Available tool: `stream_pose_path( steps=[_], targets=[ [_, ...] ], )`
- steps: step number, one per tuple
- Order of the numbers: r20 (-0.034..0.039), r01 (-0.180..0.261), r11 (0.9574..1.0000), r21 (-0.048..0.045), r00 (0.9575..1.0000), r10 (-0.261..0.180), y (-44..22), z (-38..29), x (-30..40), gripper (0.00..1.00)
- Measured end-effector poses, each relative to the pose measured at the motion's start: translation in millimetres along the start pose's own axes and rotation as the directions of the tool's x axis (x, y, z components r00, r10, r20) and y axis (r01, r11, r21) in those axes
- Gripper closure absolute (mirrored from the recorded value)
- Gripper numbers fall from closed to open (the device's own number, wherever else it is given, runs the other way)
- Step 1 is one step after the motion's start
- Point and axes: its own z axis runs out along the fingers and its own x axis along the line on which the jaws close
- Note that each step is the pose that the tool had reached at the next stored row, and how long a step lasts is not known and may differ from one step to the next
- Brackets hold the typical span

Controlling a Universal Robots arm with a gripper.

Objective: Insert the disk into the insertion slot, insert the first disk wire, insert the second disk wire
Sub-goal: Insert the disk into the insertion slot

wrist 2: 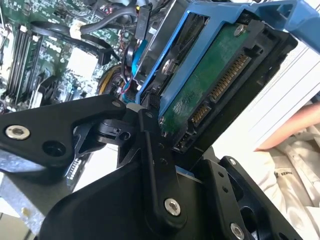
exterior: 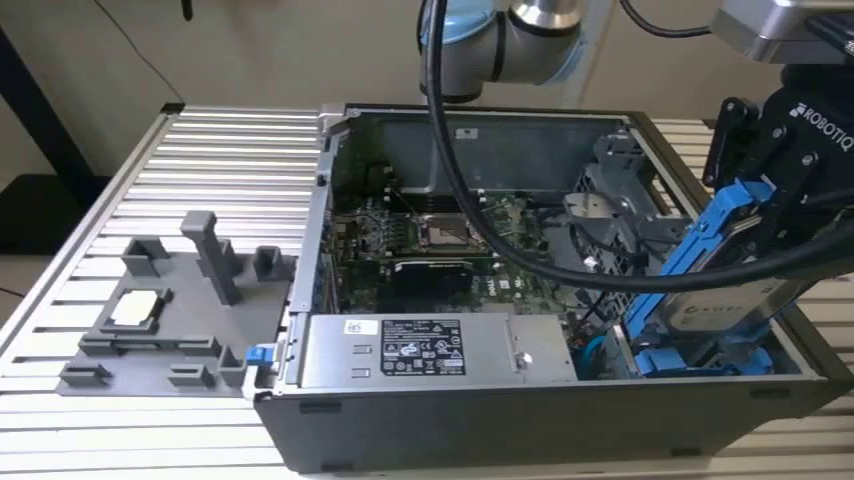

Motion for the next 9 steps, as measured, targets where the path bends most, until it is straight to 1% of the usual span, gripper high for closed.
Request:
stream_pose_path(
  steps=[5, 9],
  targets=[
    [0.0, 0.003, 1.0, 0.0004, 1.0, -0.003, -0.5, 4.6, 0.0, 0.67],
    [-0.0003, 0.006, 1.0, 0.0004, 1.0, -0.006, -2.4, 7.7, -0.1, 0.67]
  ],
)
